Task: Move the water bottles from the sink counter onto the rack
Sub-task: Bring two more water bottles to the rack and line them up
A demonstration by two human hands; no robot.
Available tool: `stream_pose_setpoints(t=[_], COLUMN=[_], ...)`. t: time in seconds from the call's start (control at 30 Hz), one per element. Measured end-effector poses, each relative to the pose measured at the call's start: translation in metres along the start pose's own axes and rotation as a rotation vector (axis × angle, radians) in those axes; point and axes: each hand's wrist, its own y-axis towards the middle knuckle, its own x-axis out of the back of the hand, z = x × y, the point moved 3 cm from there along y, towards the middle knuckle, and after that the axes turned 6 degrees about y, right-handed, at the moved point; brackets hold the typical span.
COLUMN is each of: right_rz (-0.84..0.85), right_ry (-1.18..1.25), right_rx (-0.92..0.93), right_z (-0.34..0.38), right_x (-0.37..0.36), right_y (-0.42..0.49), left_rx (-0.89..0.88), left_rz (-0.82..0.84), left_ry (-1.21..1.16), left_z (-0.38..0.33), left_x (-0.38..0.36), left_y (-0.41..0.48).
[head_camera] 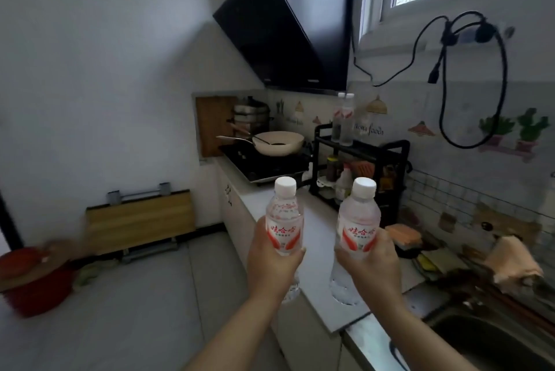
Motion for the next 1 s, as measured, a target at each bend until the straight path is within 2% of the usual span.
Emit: stream_pose_setpoints(t=[0.23,0.6,1.0], right_rz=[0.013,-0.049,-0.264], right_ry=[0.008,0.040,-0.098], right_rx=[-0.013,-0.048,-0.039], right_z=[-0.020,-0.068,-0.102], right_x=[-0.078,-0.168,-0.221], right_y=[0.075,0.258,0.405], left_rx=[0.033,0.026,-0.048], left_rz=[0.004,0.056,0.307], left_ry=[0.016,0.009,-0.114], left_z=[0.053,0.096,0.140], left_x=[-0.008,-0.081,-0.180], left_y=[0.095,0.281,0.454])
